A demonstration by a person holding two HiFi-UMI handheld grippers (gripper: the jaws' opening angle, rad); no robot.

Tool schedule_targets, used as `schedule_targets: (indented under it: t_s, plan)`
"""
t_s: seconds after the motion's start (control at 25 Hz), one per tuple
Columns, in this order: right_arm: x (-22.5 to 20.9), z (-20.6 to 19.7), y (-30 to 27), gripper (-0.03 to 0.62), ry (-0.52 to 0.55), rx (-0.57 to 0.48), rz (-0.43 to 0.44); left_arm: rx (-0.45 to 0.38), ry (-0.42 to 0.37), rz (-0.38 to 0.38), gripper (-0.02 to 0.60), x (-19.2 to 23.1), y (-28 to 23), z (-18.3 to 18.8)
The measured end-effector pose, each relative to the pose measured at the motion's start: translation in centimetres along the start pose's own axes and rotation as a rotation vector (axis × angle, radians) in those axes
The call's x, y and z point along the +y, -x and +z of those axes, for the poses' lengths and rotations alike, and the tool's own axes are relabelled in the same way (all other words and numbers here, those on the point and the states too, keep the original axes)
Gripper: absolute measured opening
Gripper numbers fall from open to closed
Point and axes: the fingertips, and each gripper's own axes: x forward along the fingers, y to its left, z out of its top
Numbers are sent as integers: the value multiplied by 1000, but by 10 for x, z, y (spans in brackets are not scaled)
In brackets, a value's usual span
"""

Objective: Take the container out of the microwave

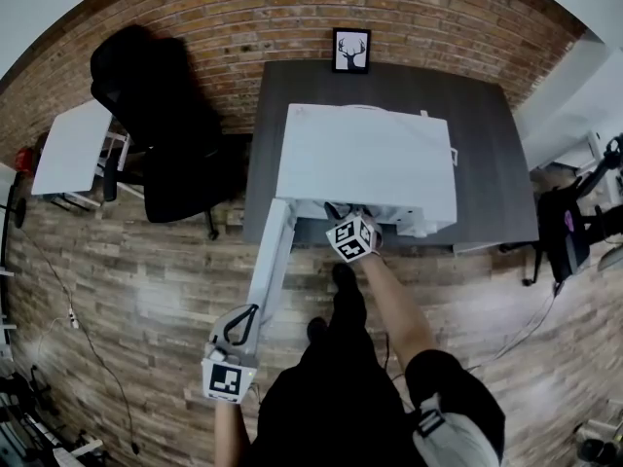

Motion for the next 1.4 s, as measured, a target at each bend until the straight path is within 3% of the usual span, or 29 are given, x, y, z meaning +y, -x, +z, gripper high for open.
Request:
schedule_targets:
  t_s: [0.96,1.08,1.4]
  plan:
    - [-3,-17,-44,110,155,115,51,-15,-3,-11,2,5,-20,7]
    - [-4,-16,-44,66,175,119,43,-16,-14,-16,2,5,-21,8]
    - [-3,-18,-40,38,190,130,47,-21,-14,-14,2,4,-21,10]
